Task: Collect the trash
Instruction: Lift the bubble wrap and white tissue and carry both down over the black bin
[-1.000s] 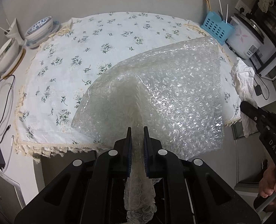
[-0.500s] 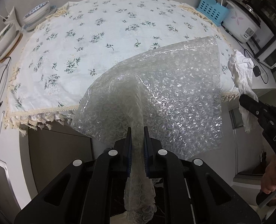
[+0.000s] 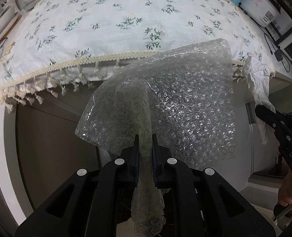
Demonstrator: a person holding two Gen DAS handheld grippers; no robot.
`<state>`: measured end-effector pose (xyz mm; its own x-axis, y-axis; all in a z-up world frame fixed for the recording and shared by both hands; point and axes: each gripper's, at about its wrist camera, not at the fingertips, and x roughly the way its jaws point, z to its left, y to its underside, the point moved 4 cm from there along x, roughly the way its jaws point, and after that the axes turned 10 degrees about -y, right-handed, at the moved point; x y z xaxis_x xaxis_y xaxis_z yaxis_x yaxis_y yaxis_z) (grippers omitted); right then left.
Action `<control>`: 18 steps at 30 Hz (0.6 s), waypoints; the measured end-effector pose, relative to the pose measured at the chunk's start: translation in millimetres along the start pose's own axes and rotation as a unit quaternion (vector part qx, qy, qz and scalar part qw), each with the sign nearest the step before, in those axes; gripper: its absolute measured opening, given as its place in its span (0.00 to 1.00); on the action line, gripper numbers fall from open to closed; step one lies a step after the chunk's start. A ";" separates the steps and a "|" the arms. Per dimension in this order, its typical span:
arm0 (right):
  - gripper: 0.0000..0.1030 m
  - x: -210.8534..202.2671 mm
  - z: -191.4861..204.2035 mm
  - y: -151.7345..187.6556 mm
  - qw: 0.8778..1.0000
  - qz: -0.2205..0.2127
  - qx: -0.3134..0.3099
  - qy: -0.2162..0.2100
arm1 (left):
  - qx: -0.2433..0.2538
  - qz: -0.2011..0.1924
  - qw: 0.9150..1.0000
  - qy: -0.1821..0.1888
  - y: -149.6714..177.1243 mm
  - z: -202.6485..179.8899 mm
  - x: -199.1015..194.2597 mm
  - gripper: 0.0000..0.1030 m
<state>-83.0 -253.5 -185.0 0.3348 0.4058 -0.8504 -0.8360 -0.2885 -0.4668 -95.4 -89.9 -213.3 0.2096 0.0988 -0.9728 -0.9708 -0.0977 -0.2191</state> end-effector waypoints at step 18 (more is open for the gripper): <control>0.08 63.3 2.5 21.8 0.998 0.065 0.006 0.006 | -0.012 0.050 0.998 -0.031 21.9 0.8 72.8 0.09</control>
<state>-81.1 -232.0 -248.5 0.2289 0.3557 -0.9061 -0.8776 -0.3275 -0.3502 -101.5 -84.0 -288.9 0.1044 0.1482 -0.9834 -0.9833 -0.1329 -0.1244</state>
